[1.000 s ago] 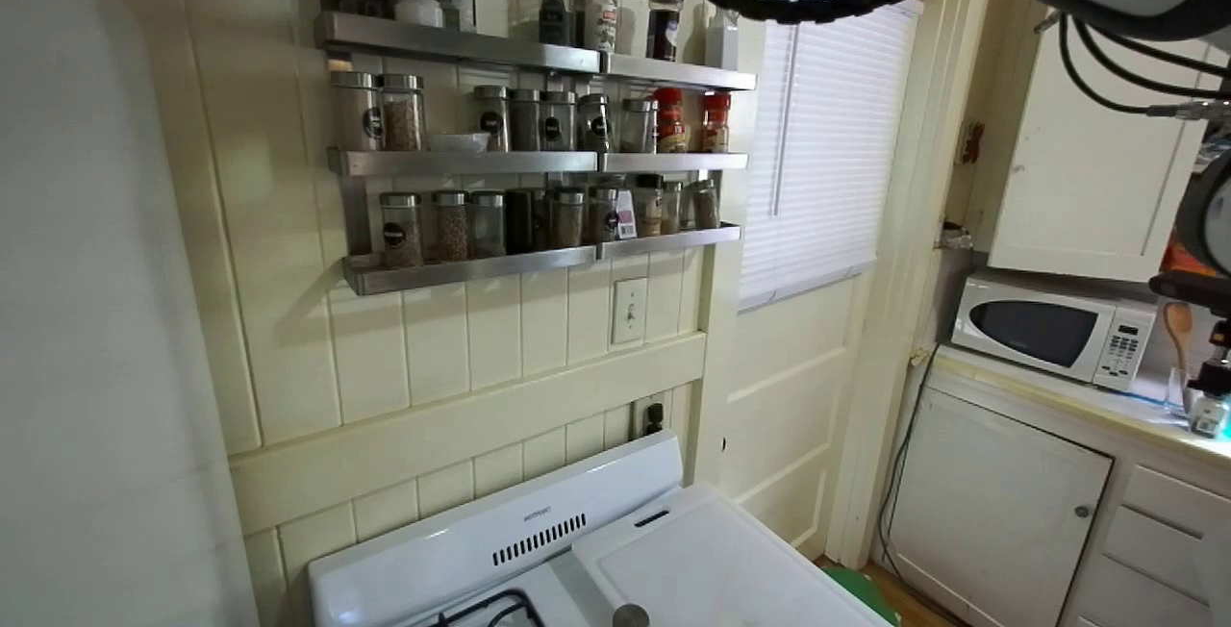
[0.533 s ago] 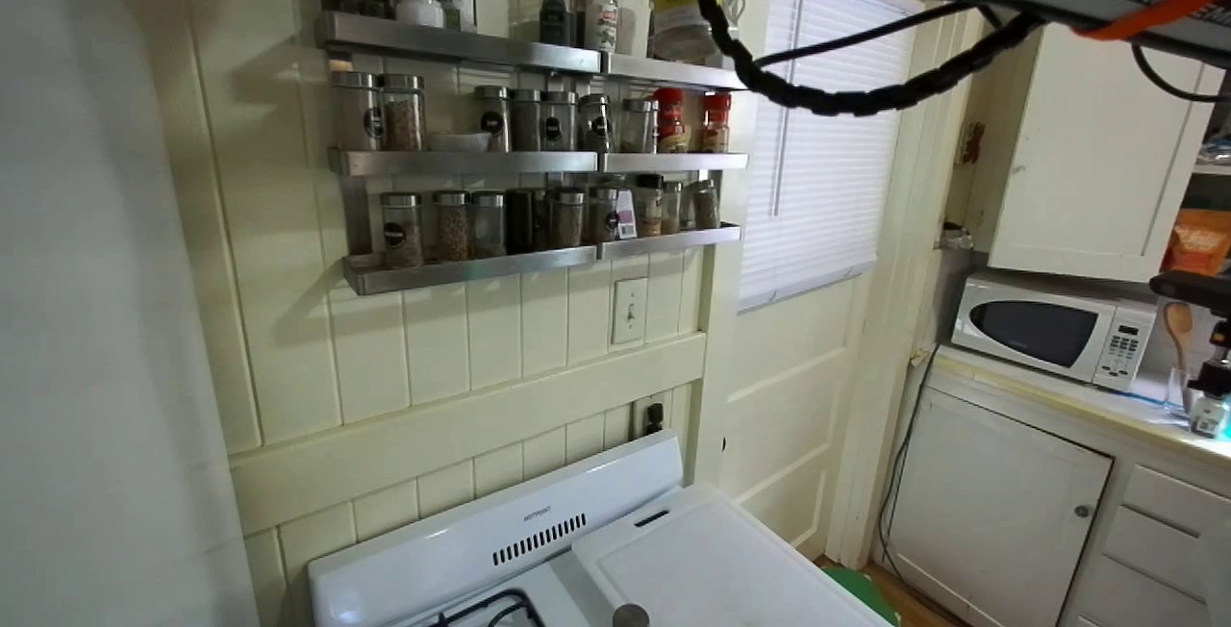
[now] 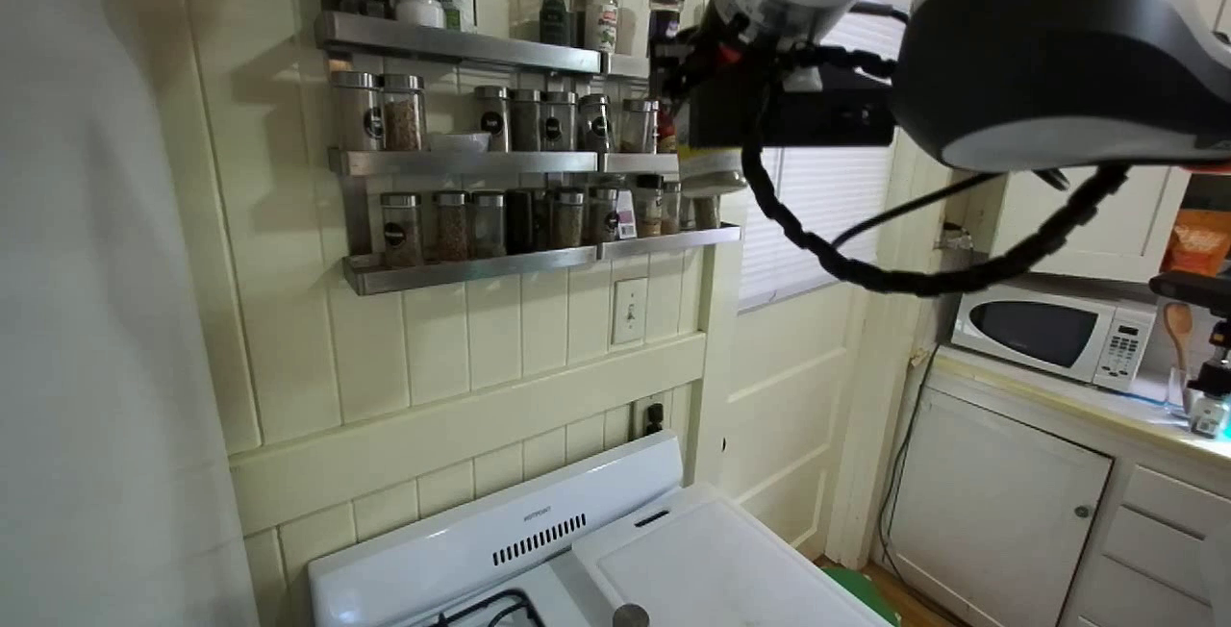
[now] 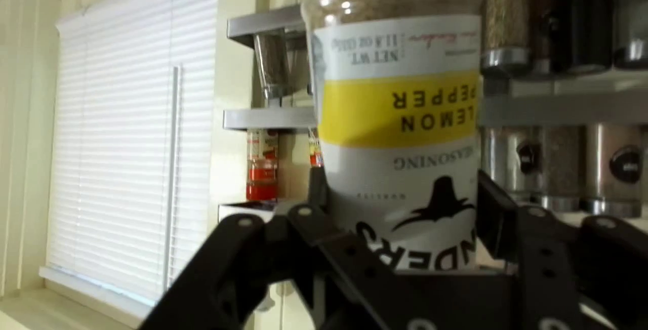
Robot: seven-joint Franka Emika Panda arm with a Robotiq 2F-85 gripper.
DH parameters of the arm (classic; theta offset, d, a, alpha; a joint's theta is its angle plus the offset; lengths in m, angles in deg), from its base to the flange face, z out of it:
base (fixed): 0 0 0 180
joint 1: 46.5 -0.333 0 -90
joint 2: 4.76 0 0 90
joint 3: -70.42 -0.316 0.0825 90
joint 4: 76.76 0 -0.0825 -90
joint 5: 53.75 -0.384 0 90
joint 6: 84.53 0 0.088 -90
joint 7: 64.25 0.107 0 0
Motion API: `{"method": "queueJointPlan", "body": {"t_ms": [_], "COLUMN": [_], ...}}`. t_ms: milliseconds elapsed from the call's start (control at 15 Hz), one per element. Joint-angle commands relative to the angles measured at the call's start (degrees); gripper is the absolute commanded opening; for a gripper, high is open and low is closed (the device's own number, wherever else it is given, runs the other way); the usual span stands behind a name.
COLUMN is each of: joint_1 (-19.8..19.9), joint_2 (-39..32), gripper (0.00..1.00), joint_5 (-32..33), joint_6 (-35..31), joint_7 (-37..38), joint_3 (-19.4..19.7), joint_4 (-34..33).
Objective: Remove one bottle from the top shelf
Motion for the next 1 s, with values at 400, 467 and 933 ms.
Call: {"method": "queueJointPlan", "body": {"t_ms": [400, 467, 933], "joint_1": [3.36, 3.43, -0.76], "joint_2": [7.67, 7.83, 11.68], "gripper": [0.68, 0.68, 0.43], "joint_5": [-6.98, -6.99, -6.06], "joint_6": [-0.26, -0.26, -21.35], "joint_7": [3.90, 3.90, 2.06], "joint_3": [-3.55, -3.53, 3.25], "joint_4": [13.06, 13.17, 24.04]}}
